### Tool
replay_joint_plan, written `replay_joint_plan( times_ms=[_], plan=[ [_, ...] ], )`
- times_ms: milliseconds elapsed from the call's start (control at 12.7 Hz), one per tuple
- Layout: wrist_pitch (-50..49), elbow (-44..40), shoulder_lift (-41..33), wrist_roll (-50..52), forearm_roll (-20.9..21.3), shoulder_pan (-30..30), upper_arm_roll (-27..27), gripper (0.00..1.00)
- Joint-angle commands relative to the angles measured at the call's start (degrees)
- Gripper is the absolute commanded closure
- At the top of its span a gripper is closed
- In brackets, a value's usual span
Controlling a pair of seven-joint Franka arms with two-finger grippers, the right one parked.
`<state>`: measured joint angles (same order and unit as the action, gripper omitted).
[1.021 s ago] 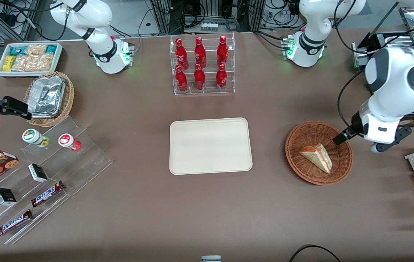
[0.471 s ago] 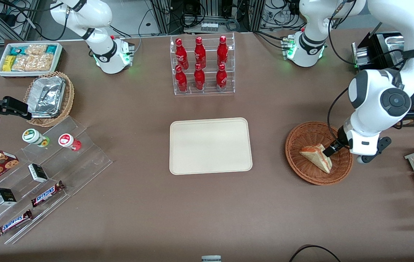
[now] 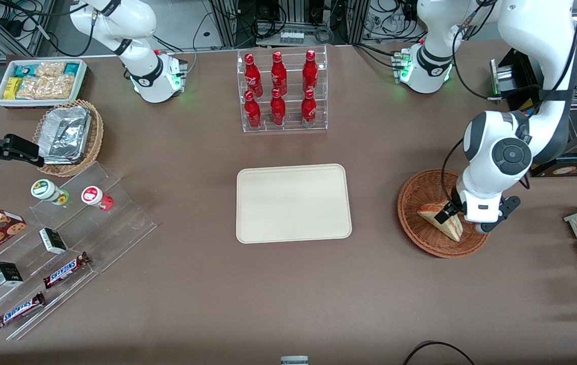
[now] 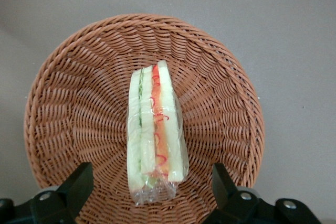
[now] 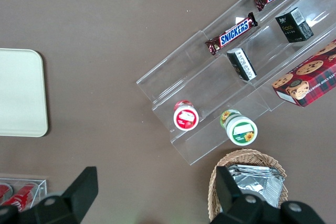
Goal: Place sandwich from basket to tray
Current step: 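Lower the left gripper and close it on the wrapped sandwich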
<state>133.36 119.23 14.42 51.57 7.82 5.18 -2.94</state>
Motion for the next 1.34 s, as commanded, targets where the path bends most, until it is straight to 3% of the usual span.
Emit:
replay_joint_plan(
  times_ms=[0,707,786,864,943,1257],
  plan=[
    [4.44,3.72,-0.97,1.69,1.32,-0.26,0.13,0.00],
    [10.16,6.19,0.70,1.78,0.44,-0.35,0.13,0.03],
    [10.16,6.10,0.70,2.13,0.35,-0.35,0.13,0.27],
    [10.16,6.02,0.78,3.18,0.35,-0.35,0.13,0.67],
    [10.16,5.93,1.13,3.28,0.44,-0.26,0.13,0.99],
    [9.99,5.66,1.14,3.45,0.44,-0.17,0.13,1.00]
  ],
)
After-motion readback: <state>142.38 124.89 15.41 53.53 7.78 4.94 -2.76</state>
